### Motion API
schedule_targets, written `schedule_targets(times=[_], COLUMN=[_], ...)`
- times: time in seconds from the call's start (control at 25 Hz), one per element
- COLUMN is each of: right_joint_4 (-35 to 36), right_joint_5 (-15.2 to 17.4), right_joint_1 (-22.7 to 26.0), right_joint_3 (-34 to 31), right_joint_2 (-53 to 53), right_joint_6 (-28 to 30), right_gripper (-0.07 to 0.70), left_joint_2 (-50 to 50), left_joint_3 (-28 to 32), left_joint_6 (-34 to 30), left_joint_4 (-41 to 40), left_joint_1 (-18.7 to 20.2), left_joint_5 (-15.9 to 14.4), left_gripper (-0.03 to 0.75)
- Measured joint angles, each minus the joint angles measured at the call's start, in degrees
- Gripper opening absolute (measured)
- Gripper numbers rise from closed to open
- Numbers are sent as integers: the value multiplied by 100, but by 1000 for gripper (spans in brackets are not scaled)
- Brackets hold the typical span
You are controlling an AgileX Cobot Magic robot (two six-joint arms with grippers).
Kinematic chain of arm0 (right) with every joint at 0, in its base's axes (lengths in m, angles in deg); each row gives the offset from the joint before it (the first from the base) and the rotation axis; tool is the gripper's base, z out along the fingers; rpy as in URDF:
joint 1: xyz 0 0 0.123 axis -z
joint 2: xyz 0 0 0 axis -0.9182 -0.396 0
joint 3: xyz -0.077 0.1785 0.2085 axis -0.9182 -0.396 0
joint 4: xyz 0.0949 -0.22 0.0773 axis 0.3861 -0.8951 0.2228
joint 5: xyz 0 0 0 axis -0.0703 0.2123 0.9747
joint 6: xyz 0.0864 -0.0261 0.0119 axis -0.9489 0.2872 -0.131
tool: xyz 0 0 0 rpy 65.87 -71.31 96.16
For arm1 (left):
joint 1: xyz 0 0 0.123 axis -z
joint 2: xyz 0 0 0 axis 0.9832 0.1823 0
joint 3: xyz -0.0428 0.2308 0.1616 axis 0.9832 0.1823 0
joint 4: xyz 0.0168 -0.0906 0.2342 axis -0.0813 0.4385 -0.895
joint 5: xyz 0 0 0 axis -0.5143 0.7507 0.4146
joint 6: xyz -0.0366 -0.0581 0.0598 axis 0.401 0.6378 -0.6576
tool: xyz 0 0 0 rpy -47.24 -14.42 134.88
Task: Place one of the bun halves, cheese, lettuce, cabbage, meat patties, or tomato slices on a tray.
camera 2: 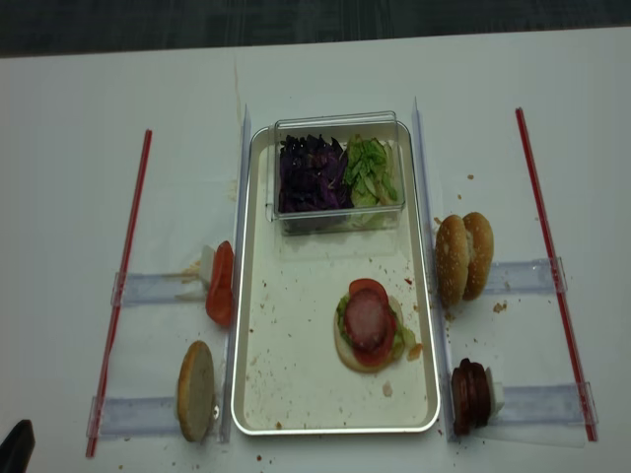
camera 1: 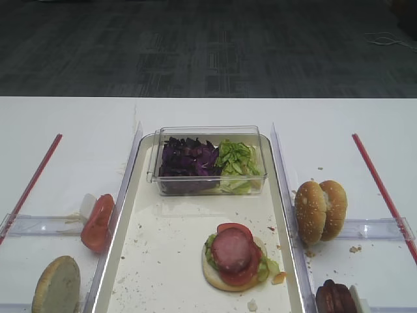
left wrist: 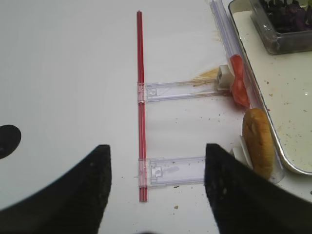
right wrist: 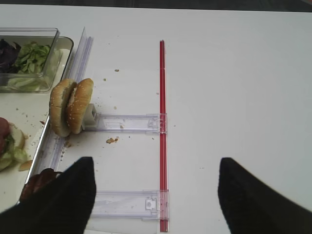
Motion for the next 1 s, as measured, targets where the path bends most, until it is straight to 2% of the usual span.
schedule_targets(times=[1.0], right_joint_4=[0], right_joint_5=[11], right_joint_1=[0], right_joint_3=[0], right_joint_2=[3], right_joint_6=[0], right_gripper=[559], left_joint_2=[0], left_joint_3=[0], left_joint_6=[0], left_joint_4=[0], left_joint_1=[0], left_joint_5=[0], left_gripper=[420])
